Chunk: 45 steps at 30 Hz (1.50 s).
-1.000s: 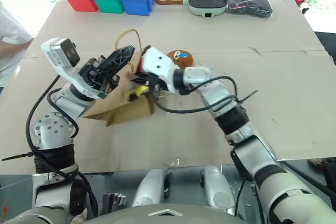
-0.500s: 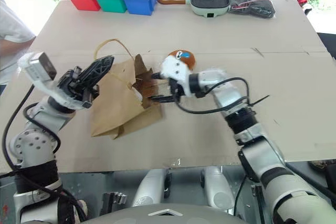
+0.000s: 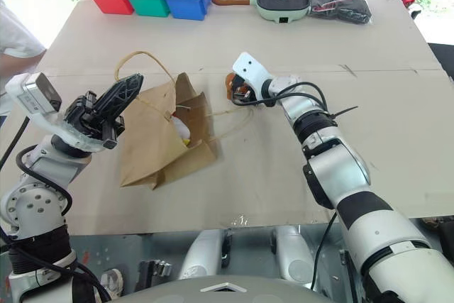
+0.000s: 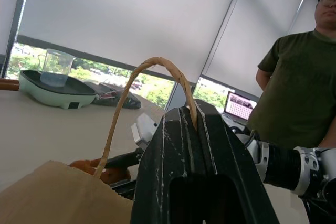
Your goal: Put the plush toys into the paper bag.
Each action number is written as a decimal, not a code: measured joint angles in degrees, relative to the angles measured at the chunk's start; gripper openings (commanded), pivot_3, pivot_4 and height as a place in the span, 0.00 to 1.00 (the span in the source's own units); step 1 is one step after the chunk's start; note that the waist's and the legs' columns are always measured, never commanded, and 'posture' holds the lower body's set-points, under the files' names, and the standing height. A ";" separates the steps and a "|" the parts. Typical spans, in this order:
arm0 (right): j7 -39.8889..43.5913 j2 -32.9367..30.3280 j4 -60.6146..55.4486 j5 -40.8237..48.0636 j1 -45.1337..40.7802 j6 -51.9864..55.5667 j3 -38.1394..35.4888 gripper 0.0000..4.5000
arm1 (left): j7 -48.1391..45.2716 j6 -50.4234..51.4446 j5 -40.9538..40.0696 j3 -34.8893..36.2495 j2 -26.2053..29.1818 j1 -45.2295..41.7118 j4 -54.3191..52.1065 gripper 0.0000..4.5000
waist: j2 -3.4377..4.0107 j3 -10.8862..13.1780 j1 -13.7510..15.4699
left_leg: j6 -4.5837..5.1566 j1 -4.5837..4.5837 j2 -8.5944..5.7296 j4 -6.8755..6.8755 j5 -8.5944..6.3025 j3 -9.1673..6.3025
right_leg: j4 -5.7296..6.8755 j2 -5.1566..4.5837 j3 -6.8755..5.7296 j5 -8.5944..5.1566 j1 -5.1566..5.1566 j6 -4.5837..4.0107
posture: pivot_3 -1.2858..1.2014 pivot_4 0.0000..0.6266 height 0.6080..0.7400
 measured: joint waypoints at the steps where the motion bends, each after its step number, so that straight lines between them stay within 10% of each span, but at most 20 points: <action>1: 0.26 -0.18 0.15 0.03 -0.29 -0.43 -0.45 0.12 | 0.38 0.01 -0.06 -0.07 0.00 -0.16 -0.20 0.00 | 0.00 0.00 -0.01 | 0.00 0.01 0.00 0.01 0.00 -0.02 | 0.02 0.00 -0.01 0.00 0.01 0.00 | 0.52 0.24 1.00; 7: 4.10 -6.67 -9.65 3.33 6.59 -0.77 -5.67 0.02 | 1.46 0.41 -0.55 -5.00 -2.43 -5.53 -1.28 0.00 | 0.00 0.01 1.24 | 0.01 -0.08 -0.06 0.14 0.00 -0.16 | 0.01 -0.02 -0.15 0.01 0.08 0.02 | 0.52 0.24 1.00; 20: 4.42 -28.49 -82.20 21.27 35.25 37.14 -24.55 0.02 | -8.95 -0.31 3.54 -15.36 -6.94 -28.32 15.06 0.00 | 0.14 0.07 -0.67 | 0.02 0.03 0.02 0.07 -0.01 0.01 | 0.05 0.17 0.13 -0.01 0.02 0.05 | 0.52 0.24 1.00; 36: 8.61 -29.66 -93.20 44.99 21.67 51.12 -19.28 0.02 | -1.78 3.70 -1.00 -11.20 -4.75 -3.96 -3.28 0.00 | 0.06 0.08 0.29 | 0.04 -0.05 0.00 0.18 -0.01 -0.04 | 0.00 0.09 0.06 -0.02 0.06 0.05 | 0.52 0.24 1.00; 45: 12.86 -36.66 -94.57 38.54 28.63 46.90 -8.05 0.02 | 0.77 2.98 -2.81 -9.72 -4.82 -1.12 -5.47 0.00 | 0.08 0.09 0.39 | 0.04 -0.08 0.00 0.19 -0.01 -0.05 | 0.00 0.08 0.03 -0.03 0.03 0.05 | 0.52 0.24 1.00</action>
